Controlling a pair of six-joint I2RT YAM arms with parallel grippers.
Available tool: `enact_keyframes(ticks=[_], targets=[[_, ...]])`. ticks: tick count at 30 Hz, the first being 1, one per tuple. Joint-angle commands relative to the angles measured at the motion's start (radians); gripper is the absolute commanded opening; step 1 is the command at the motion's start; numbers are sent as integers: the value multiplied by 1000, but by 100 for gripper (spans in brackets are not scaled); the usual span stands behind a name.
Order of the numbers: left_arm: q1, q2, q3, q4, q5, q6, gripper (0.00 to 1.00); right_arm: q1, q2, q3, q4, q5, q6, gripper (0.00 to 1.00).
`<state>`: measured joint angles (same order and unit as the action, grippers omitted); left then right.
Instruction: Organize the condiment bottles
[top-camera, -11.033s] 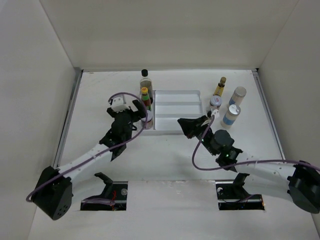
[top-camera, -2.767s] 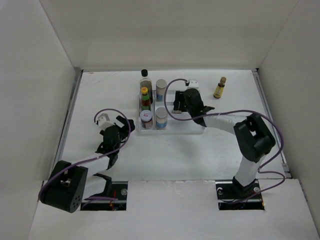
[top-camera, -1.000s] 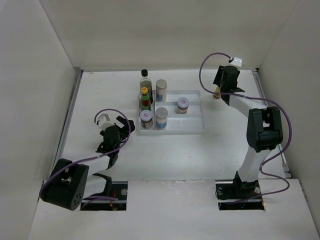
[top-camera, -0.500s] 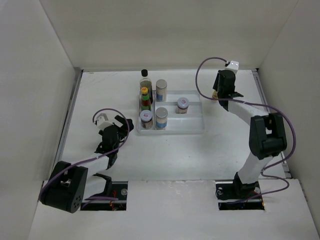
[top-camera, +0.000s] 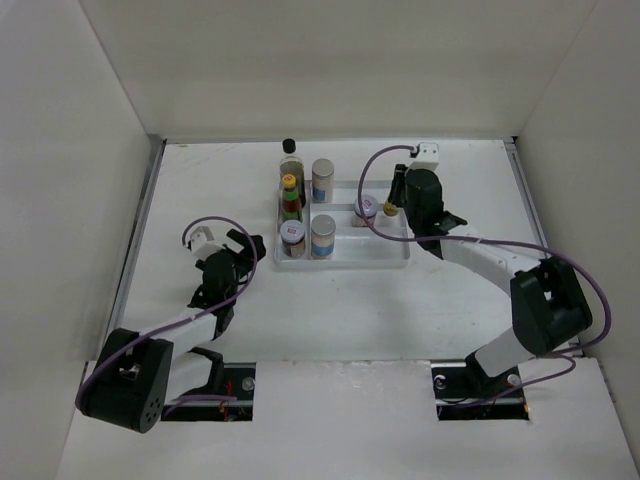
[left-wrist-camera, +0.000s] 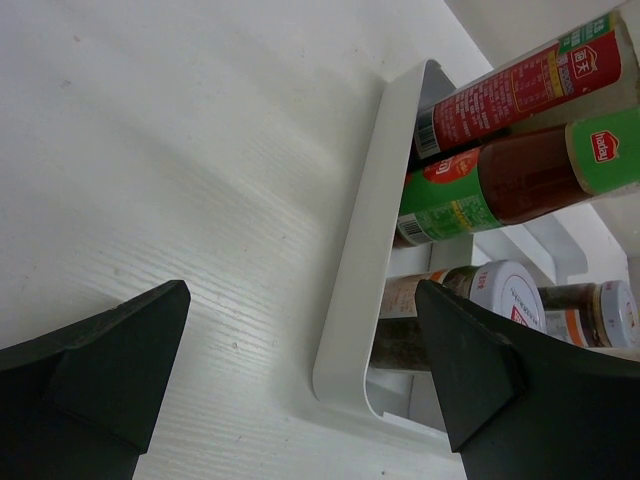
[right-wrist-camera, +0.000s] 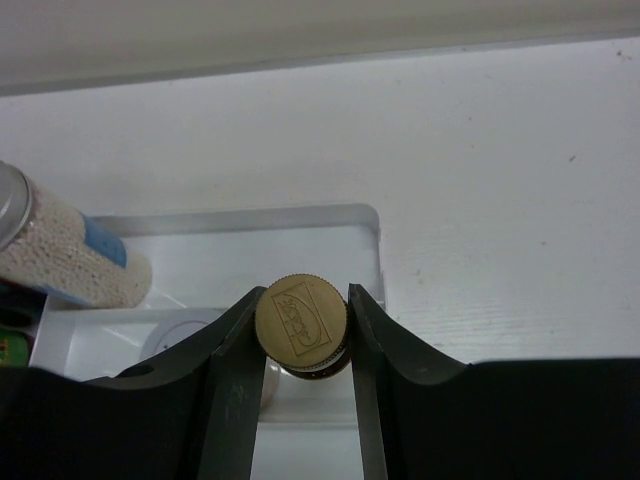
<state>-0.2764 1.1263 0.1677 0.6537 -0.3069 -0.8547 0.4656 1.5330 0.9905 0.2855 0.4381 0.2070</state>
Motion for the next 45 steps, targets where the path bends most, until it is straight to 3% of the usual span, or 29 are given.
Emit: enact_keyframes(ticks=[1,10,15,17,21,23,30,38,45], targets=[[-2,-29,7,30,-20,-9,100,9,-17,-6,89,33,19,35],[0,-46,4,21,-27,-7,100,15,45,-59,103,34,54,38],[-5,-27,19,9,-46,-7,100,23,72,-61,104,34,61,47],[-5,-25,32,-21,-52,-9,100,24,61,-62,109,36,68,54],[-4,-33,39,-52,-98,-14,100,24,12,-59,101,53,92,79],[-2,-51,38,-66,-109,-15,100,32,-31,-72,104,66,100,100],[-14,-33,50,-77,-149,-3,100,38,-241,-199,136,154,166,100],[-13,61,121,-172,-172,0,100,26,-483,-510,267,254,448,100],[-1,130,200,-310,-149,-4,100,9,-565,-673,256,320,591,100]])
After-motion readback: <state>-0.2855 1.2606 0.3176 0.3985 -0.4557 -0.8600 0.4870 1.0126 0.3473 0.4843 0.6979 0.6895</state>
